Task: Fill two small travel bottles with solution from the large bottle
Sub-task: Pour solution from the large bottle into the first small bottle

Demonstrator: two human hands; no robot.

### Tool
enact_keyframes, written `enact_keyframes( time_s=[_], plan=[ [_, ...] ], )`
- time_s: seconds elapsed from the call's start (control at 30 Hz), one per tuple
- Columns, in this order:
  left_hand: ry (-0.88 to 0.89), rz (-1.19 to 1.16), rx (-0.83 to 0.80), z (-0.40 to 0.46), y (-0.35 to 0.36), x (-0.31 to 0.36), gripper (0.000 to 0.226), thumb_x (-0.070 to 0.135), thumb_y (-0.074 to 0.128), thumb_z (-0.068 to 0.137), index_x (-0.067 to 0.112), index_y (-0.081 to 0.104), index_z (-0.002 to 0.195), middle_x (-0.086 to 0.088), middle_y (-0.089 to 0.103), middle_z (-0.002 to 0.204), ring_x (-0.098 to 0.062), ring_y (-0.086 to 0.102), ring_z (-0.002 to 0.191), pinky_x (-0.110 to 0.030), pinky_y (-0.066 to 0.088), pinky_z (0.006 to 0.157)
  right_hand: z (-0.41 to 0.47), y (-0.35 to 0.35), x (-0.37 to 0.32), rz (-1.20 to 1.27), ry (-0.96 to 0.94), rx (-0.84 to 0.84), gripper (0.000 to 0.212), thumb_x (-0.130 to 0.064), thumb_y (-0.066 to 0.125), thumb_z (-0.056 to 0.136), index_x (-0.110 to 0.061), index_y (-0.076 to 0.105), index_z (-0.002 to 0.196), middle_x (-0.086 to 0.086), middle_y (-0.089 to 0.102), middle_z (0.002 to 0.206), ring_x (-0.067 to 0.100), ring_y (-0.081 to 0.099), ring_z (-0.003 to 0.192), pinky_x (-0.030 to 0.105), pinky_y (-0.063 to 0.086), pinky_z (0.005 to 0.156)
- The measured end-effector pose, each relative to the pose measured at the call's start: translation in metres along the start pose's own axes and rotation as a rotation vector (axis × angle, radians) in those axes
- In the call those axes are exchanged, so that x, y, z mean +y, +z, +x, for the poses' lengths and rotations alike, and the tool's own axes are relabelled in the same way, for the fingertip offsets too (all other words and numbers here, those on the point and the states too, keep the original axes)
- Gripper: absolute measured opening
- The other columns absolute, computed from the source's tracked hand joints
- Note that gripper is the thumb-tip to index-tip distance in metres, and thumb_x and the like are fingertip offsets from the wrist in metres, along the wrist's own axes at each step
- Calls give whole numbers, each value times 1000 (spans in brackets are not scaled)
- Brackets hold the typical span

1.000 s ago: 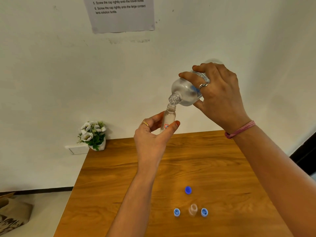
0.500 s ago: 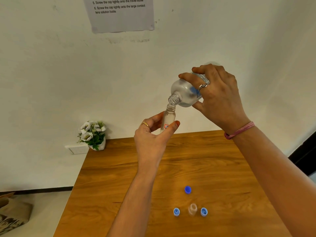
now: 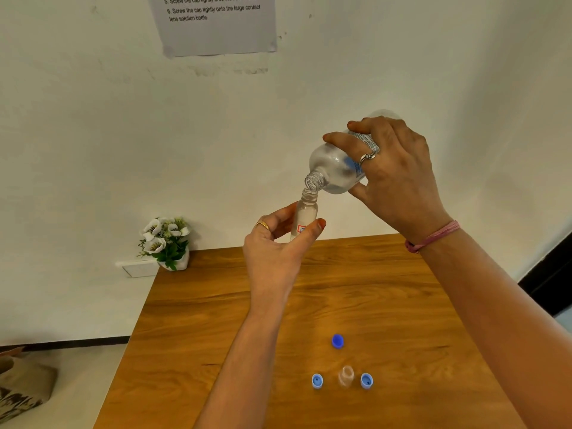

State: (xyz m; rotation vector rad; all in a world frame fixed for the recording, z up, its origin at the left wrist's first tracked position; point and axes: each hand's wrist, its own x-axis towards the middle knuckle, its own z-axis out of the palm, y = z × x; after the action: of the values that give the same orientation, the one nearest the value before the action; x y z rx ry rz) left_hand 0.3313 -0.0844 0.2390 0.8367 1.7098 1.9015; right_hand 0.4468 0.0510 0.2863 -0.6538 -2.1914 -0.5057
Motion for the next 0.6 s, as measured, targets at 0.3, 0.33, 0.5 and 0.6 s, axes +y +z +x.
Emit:
enact_keyframes(
  time_s=[0.3,0.33,0.5,0.6],
  plan=[
    [-9,-36,-29,0,1,-4,36,21,85,65,27,69,96,12,72,89,0,66,86,-9,49,65,-4,1,1,13,27,-23,60,-32,73,76,-26,46,129,14,55,125,36,50,117,52,43,88],
    [-11,-37,-32,-1,0,-5,35,22,85,65,29,68,95,12,72,89,-1,66,87,-10,50,66,-4,1,1,20,38,-27,60,-32,73,76,-27,46,129,14,55,124,36,50,117,51,43,87],
    [-18,-41,-40,-3,0,-10,34,21,85,64,33,67,90,14,73,88,0,66,87,-17,54,71,-13,3,-1,95,110,-68,63,-27,77,70,-25,51,127,13,55,121,34,50,114,47,45,81],
    [-34,-51,-42,-4,-1,-15,37,21,86,64,28,69,97,8,74,92,-6,67,92,-30,57,80,-18,6,-4,178,173,-123,65,-23,78,67,-26,52,127,10,54,119,29,49,111,40,45,76]
  ],
)
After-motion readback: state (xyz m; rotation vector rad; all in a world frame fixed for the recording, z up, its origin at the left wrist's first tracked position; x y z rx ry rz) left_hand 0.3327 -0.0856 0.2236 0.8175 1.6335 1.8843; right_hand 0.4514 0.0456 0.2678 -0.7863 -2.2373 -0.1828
